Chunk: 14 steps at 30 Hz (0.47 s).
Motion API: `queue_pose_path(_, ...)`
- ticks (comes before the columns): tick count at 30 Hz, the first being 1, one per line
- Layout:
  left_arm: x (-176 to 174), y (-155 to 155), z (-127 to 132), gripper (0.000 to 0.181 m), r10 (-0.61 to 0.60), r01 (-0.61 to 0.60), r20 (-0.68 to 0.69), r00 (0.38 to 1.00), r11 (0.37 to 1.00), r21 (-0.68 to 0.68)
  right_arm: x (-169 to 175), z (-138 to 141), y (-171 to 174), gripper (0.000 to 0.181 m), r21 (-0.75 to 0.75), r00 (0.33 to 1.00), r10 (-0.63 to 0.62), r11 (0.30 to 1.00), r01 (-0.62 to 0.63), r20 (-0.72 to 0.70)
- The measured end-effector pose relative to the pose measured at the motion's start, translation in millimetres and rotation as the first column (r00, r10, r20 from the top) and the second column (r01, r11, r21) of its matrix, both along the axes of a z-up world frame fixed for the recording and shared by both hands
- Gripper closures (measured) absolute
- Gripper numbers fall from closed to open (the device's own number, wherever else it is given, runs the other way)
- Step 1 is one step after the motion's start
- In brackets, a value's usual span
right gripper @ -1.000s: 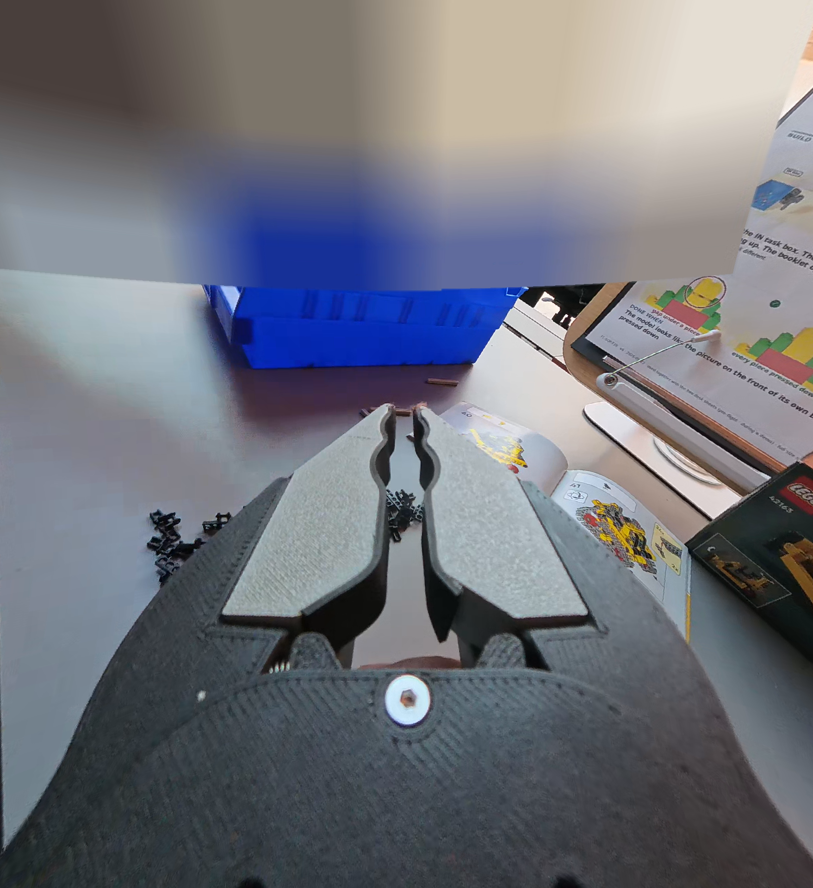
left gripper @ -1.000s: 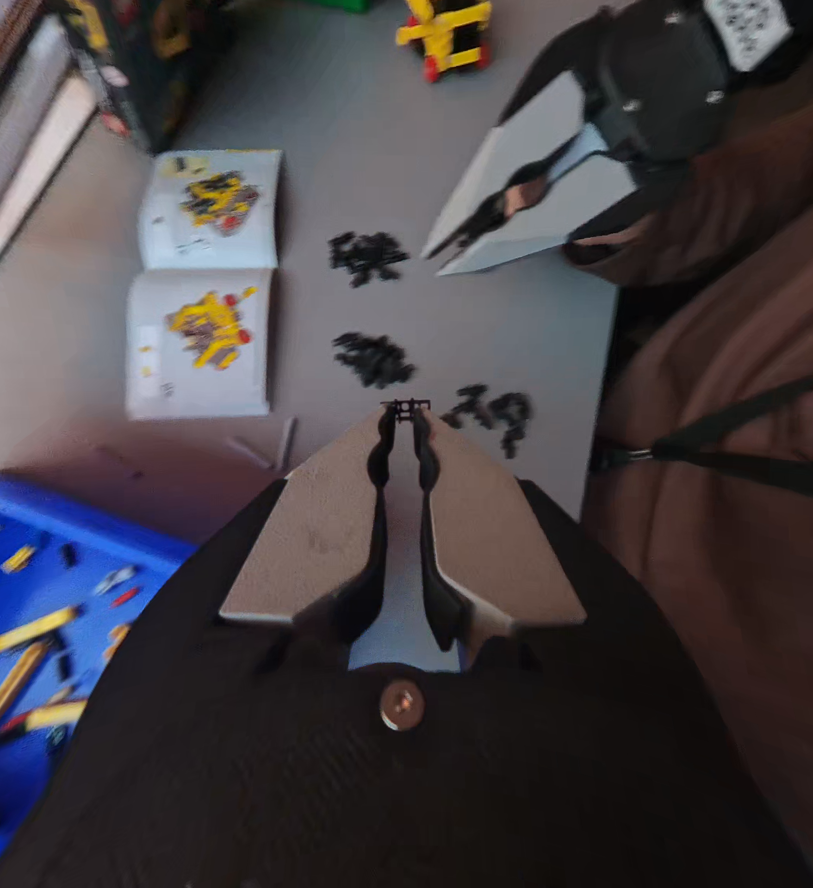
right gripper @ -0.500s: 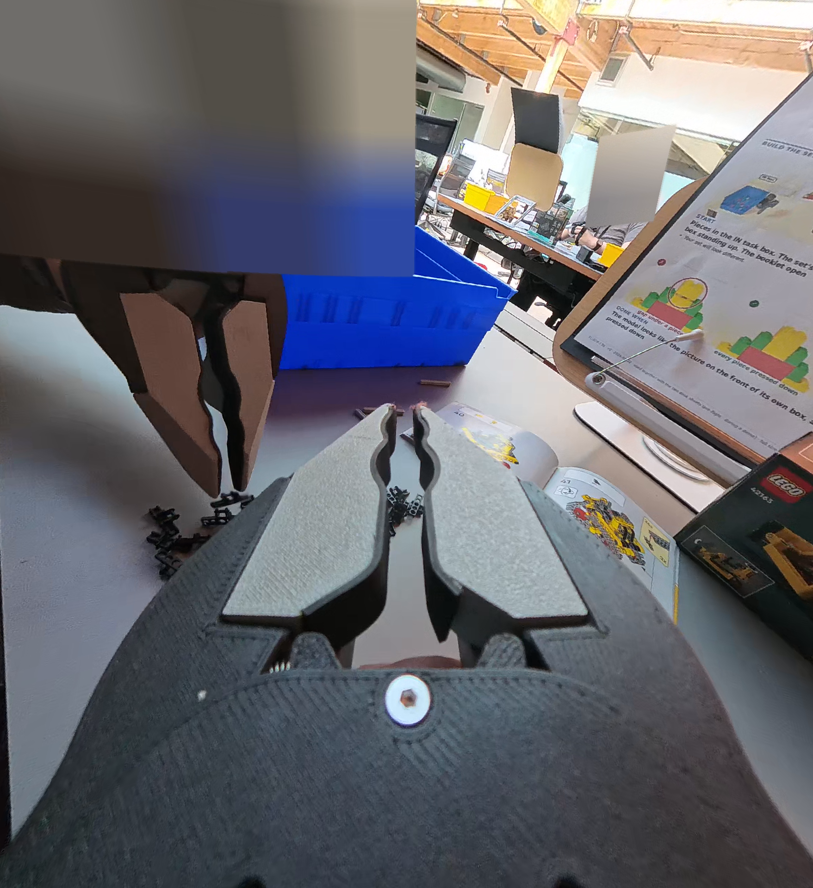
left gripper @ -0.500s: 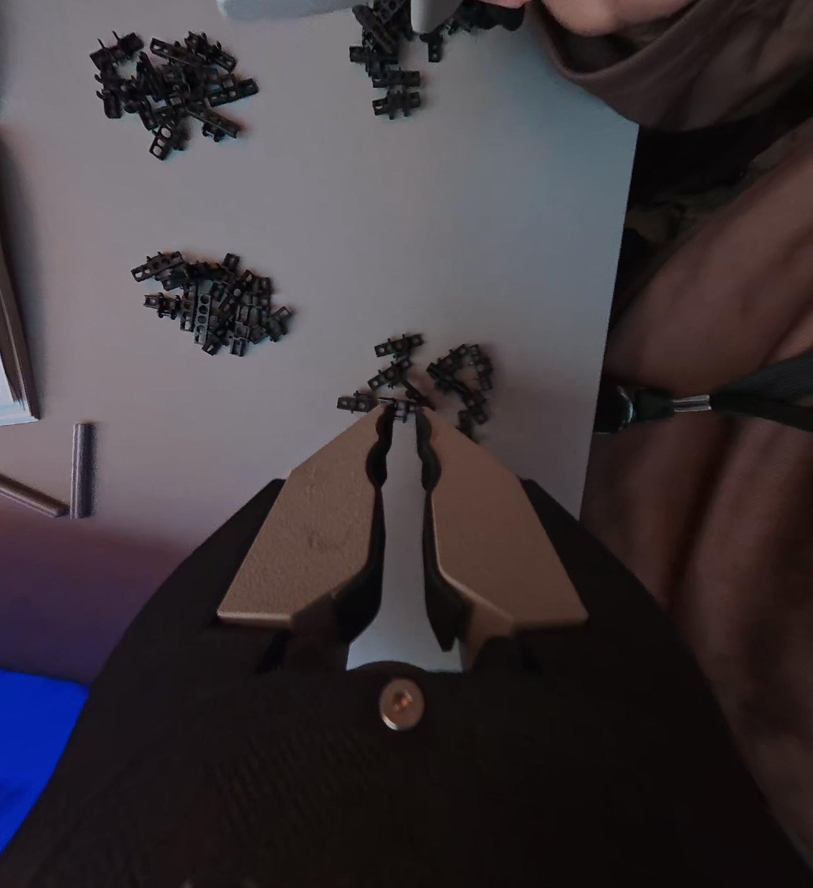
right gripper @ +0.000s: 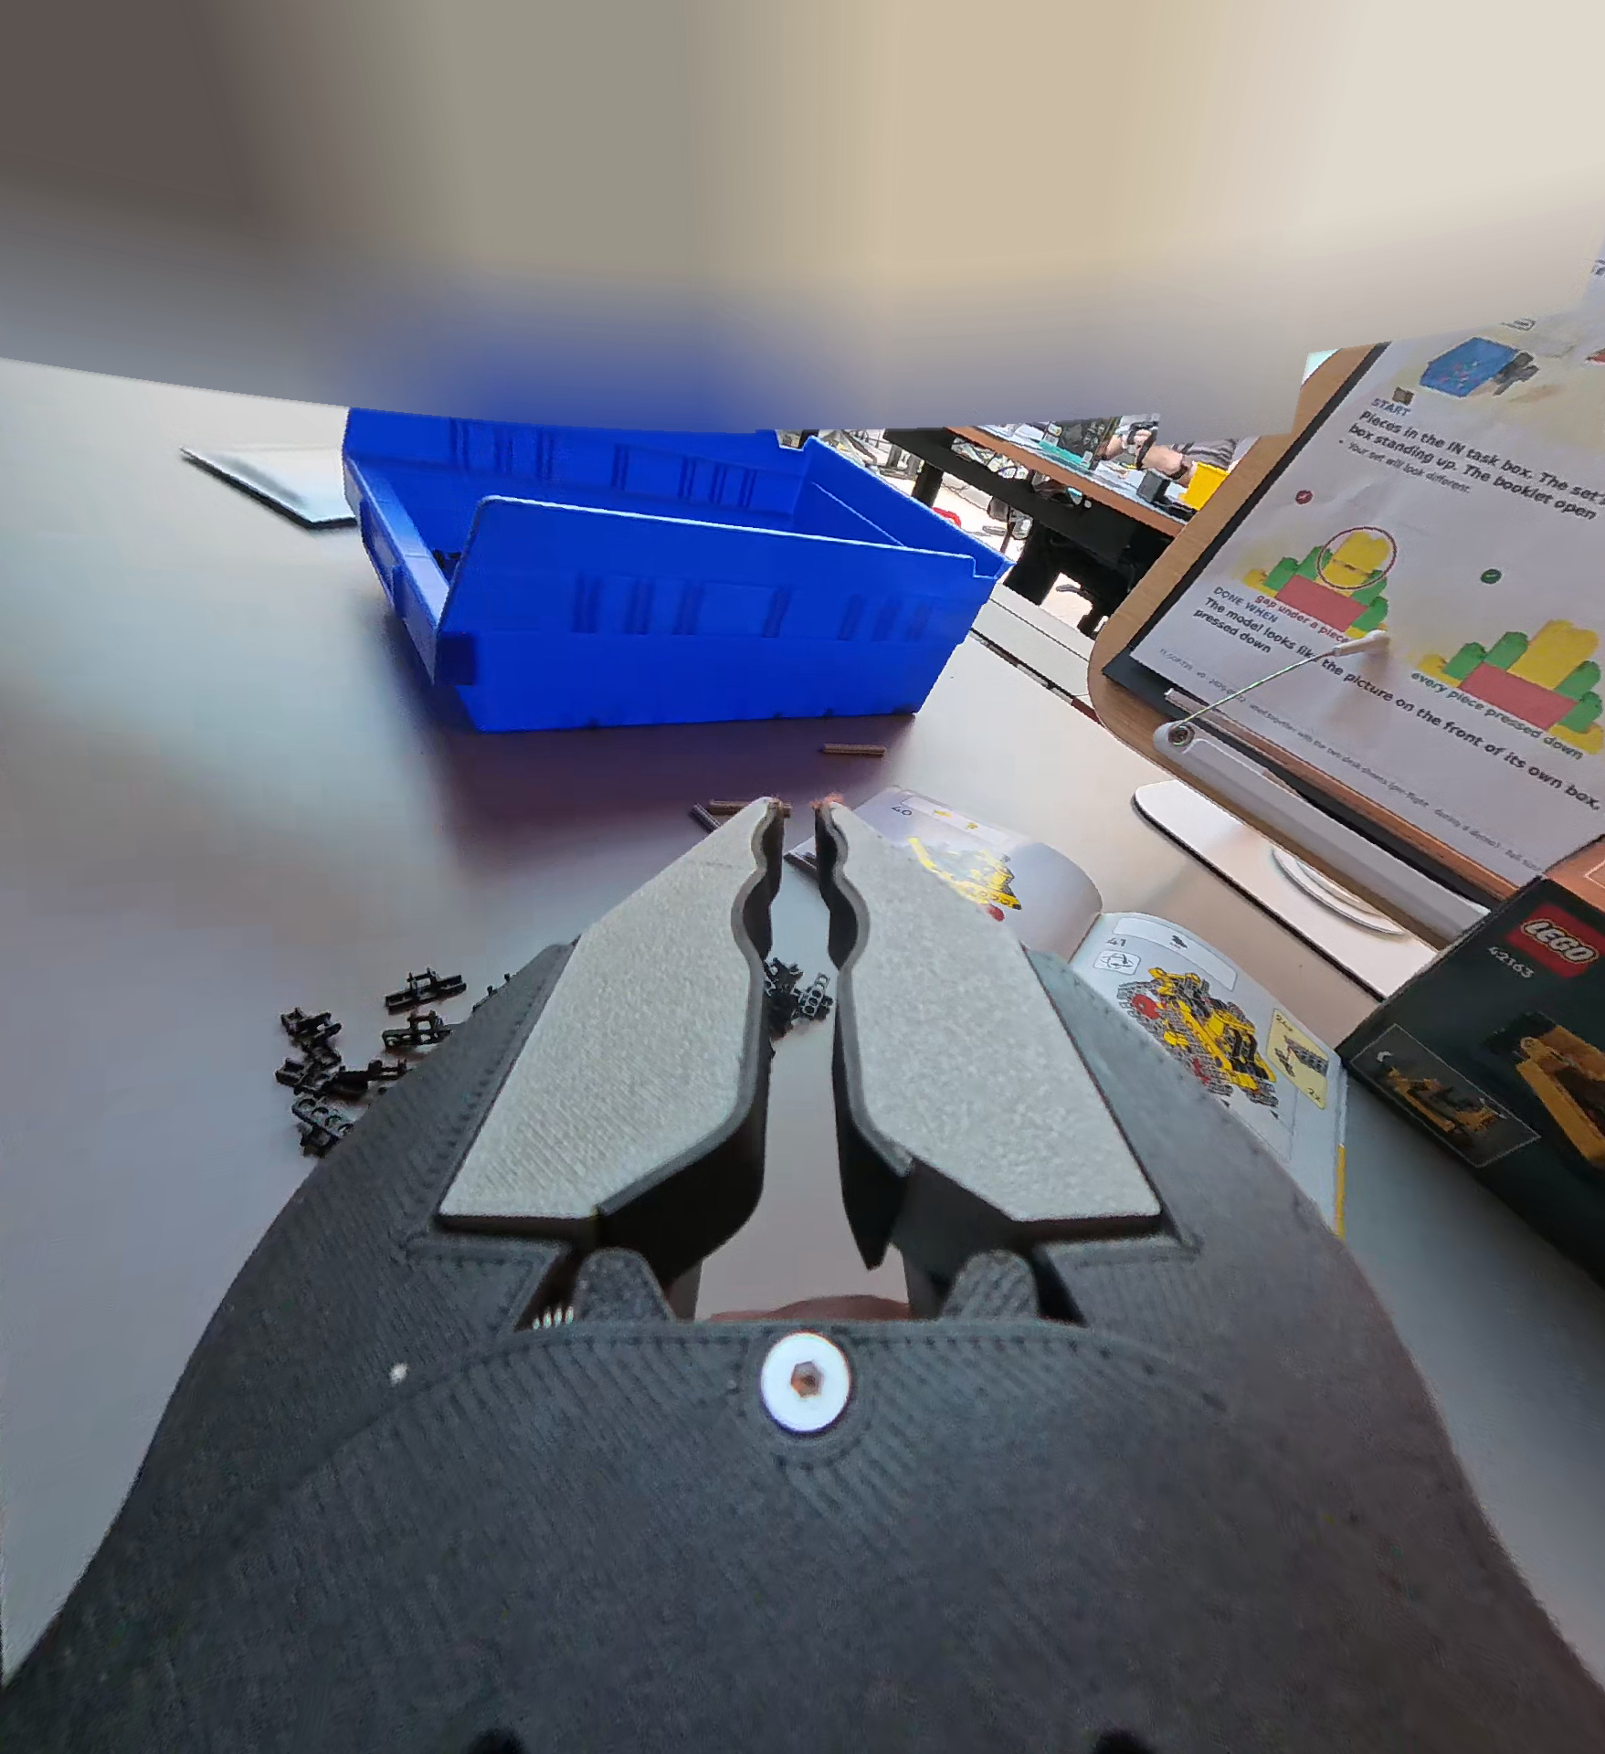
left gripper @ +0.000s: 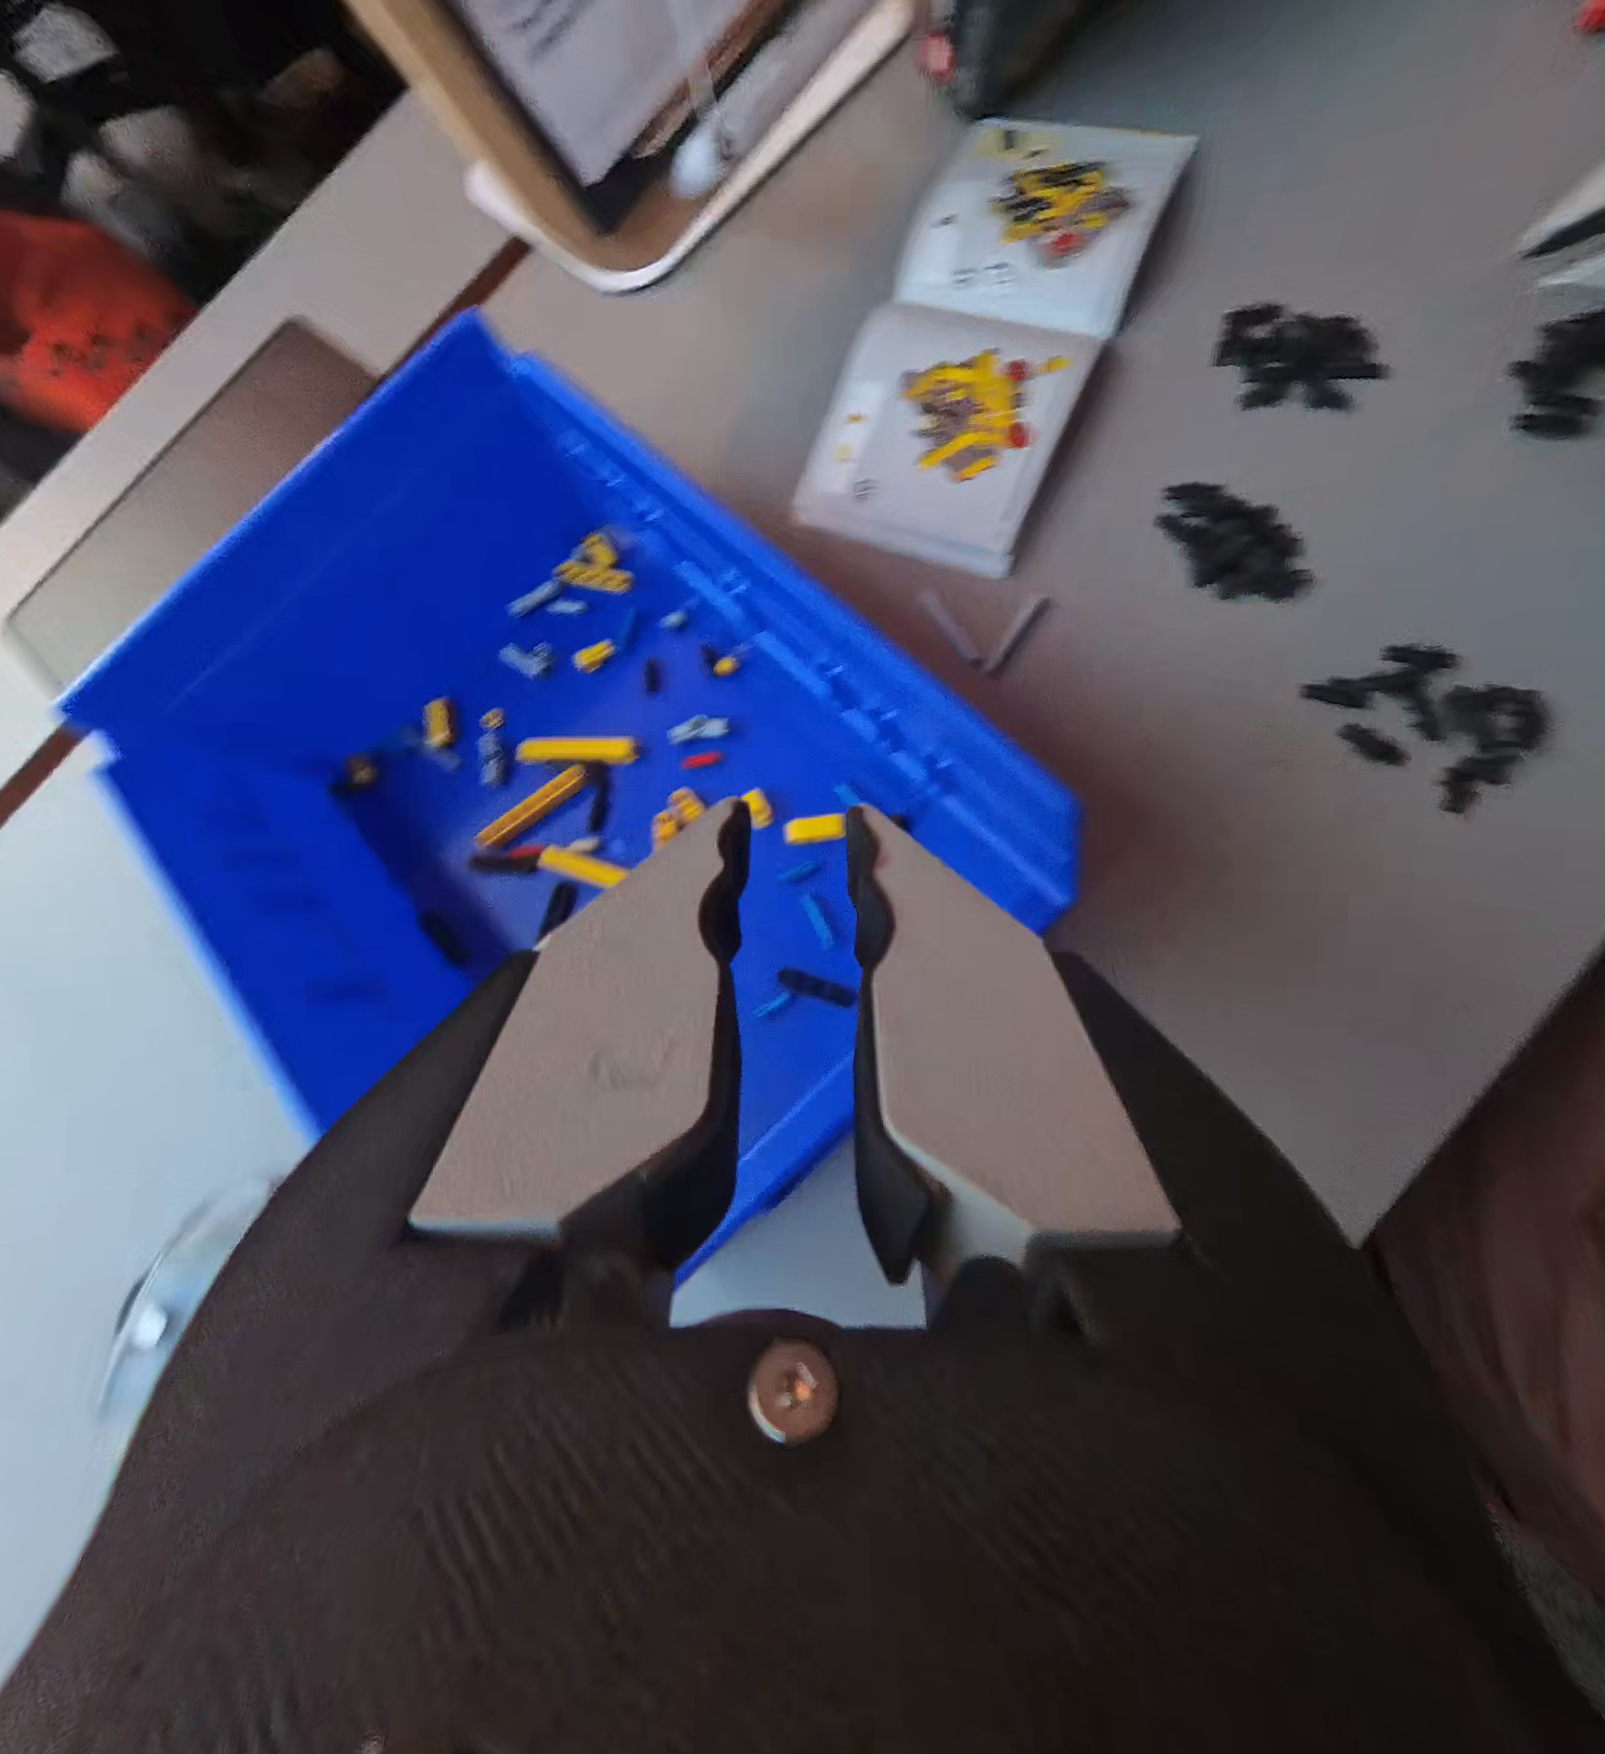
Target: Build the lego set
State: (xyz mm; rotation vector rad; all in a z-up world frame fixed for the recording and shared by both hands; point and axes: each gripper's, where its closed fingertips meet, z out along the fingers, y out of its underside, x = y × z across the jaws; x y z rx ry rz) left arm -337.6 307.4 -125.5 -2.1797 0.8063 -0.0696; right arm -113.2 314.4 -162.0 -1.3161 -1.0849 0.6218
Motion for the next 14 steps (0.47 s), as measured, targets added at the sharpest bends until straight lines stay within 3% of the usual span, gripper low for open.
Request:
queue_pose_path(1, -22.4, 1.1, 3.9, 0.163, 0.068, -0.068, -0.004, 0.998, 0.998, -0.001, -0.9, -0.2, 0.7, 0.178, -0.003, 1.000, 0.000, 1.000, 0.000, 0.000)
queue_pose_path(5, -71.4, -1.3, -3.4, 0.162, 0.181, -0.182, -0.024, 0.983, 0.981, -0.072, -5.7, -4.5, 4.0, 0.178, -0.008, 1.000, -0.004, 1.000, 0.004, 0.021)
queue_pose_path(14, -103.9, -2.5, -56.0, 0.163, 0.088, -0.154, -0.205, 0.975, 0.930, -0.334, -9.9, -12.2, 17.5, 0.177, -0.056, 0.999, -0.024, 0.998, 0.025, 0.030)
